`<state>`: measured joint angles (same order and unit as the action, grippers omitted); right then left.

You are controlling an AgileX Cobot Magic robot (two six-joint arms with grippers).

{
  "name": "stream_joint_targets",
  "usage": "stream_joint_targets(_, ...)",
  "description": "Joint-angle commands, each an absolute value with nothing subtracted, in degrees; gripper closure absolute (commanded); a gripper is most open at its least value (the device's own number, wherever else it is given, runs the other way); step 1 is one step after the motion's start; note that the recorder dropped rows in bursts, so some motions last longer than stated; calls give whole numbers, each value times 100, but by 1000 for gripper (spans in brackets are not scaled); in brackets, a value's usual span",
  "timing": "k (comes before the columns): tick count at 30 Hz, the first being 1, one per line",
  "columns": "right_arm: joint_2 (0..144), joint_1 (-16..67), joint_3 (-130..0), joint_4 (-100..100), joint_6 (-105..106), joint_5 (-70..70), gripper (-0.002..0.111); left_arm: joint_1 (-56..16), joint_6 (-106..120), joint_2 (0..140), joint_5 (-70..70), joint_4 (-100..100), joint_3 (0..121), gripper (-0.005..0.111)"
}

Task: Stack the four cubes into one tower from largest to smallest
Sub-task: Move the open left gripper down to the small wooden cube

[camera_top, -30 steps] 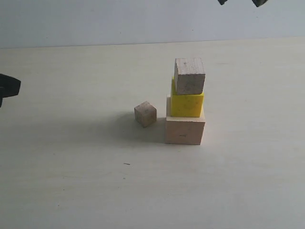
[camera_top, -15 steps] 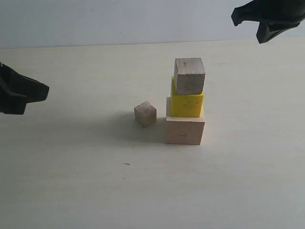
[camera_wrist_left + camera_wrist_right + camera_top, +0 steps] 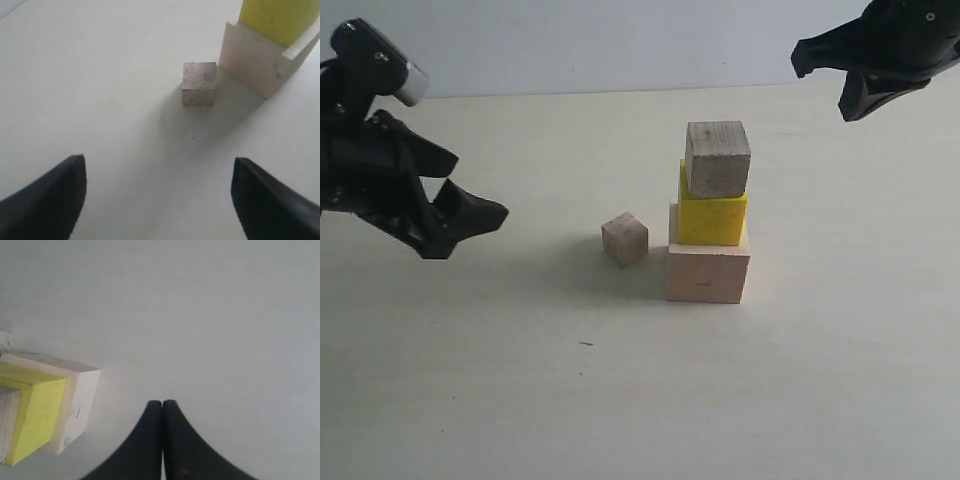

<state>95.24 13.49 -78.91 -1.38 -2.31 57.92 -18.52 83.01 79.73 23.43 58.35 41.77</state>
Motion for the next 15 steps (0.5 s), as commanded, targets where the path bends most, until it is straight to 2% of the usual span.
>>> stream_joint_targets(1, 9464, 1317, -7861, -151, -192, 5997, 108, -1971, 9687, 8656, 2601, 7393, 4400, 30)
stream_joint_targets(7, 9464, 1317, -7861, -115, -306, 6236, 108, -2745, 11290, 9846, 2606, 7743, 4773, 30)
stream_joint_targets(11, 9350, 1317, -7861, -116, -306, 6261, 108, -2809, 12019, 10487, 2532, 8797, 5049, 30)
stream_joint_targets(15, 9236, 1317, -7861, -116, -306, 6248, 108, -2809, 12019, 10975, 2553, 8928, 5516, 30)
